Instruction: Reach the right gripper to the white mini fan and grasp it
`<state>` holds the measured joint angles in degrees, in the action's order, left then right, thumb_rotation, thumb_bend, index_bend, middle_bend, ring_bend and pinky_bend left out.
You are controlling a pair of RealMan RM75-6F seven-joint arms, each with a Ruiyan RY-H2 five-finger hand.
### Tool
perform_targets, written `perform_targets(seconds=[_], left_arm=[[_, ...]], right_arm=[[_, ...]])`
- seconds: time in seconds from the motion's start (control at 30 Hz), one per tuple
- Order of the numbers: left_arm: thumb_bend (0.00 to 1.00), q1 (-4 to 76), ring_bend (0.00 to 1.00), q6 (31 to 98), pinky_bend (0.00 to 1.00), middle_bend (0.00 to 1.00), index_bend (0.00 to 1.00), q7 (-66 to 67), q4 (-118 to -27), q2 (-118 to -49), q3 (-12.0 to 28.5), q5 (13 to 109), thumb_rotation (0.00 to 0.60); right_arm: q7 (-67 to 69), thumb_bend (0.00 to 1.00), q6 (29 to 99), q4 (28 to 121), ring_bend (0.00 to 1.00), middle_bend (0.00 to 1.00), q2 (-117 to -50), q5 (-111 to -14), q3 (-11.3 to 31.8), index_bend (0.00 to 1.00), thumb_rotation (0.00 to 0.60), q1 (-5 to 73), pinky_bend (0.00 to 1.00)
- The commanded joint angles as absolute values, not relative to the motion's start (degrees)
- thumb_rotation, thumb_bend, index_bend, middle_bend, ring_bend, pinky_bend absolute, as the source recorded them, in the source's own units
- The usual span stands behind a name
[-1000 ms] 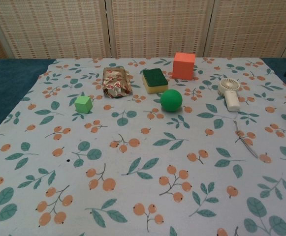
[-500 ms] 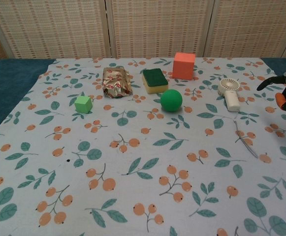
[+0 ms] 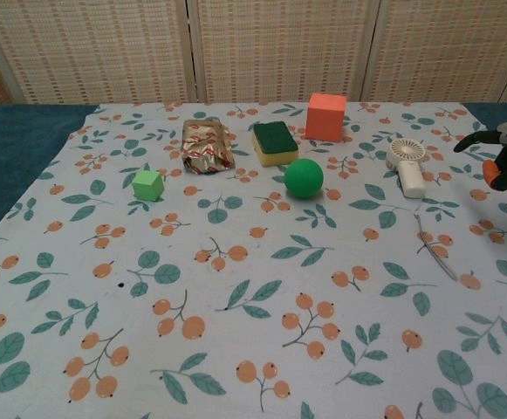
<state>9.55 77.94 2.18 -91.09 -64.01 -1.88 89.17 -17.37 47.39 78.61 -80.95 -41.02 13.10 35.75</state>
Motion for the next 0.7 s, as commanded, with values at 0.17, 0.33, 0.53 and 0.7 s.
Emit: perform_targets(seconds=[0.17,0.33,0.53,0.7], left_arm=[[0.47,9.6,0.32,77.7,0.43,0.37,0.35,2.3,-91.1,-64.0,-2.0,89.3,0.600],[0.47,9.6,0.32,77.9,0.43,0.37,0.35,2.2,-91.2,-63.9,-2.0,89.3,0.600],[0.47,9.6,0.32,77.9,0.43,0.37,0.35,2.1,-91.1,-63.9,-2.0,89.2,0.600],[0.47,9.6,0.32,77.7,0.43,0.37,0.35,2.0,-91.0,-63.9,-2.0,89.1,0.600]], right_arm=[[-16.0,0.76,45.4,75.5,0.72,0.84,-82.9,-40.2,12.8,0.12,0.600,37.0,0.71],[-15.5,0.76,44.5,73.2,0.72,0.84,-84.6,-40.3,12.4,0.12,0.600,37.9,0.71],[-14.6,0.76,44.4,71.8,0.72,0.84,-86.1,-41.3,12.2,0.12,0.600,38.3,0.71],[-13.9,0.76,44.6,71.8,0.72,0.84,-86.6,-42.7,12.1,0.12,0.600,38.5,0.71]])
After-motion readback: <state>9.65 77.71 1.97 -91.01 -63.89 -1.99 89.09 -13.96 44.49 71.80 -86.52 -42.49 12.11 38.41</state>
